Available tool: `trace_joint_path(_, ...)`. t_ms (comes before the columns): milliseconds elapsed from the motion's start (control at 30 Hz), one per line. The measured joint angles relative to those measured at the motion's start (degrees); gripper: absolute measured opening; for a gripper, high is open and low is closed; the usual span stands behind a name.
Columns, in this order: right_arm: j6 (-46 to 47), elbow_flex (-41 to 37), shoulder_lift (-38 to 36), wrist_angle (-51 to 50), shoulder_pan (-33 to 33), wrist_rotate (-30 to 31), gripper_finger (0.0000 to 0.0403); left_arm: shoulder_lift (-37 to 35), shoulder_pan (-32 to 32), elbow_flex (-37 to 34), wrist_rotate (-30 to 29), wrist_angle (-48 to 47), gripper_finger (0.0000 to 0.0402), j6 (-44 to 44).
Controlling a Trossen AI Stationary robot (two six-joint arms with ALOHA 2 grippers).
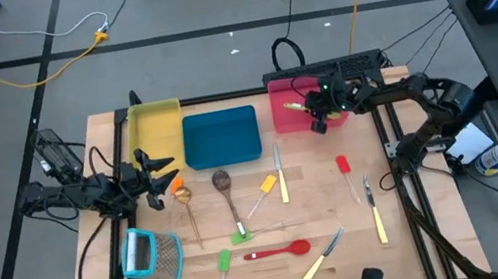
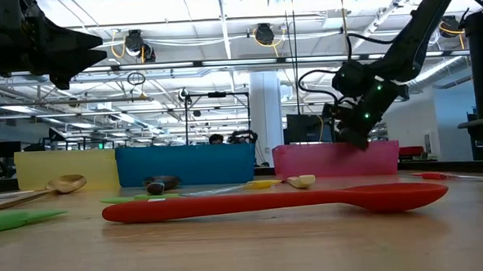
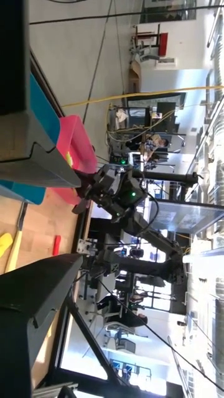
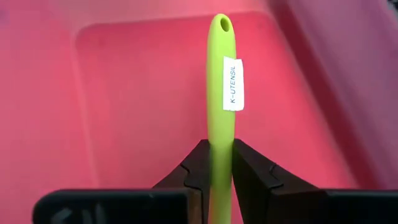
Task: Pick & Place Kitchen Items
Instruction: Put the green serving spoon into the red bin, then put the gold serving spoon into the red bin
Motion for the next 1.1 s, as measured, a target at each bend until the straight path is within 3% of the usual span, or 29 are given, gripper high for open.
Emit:
trace_joint_path(567, 1.6, 0.0, 0.0, 2.2, 0.3, 0.7, 0.0121, 0.0, 0.0, 0.0, 0.0, -0.1, 0.0191, 0.0)
trace_joint_path(767, 1.9, 0.0, -4.9, 2.6, 3.0, 6.3, 0.0130, 0.0, 0.0, 0.0, 0.0, -0.1, 0.0191, -0.2)
trace_joint_path(1100, 8.1, 0.0, -16.0, 2.5, 10.9, 6.3, 0.0141, 0.0, 0.0, 0.0, 0.0, 0.1, 0.0191, -6.8)
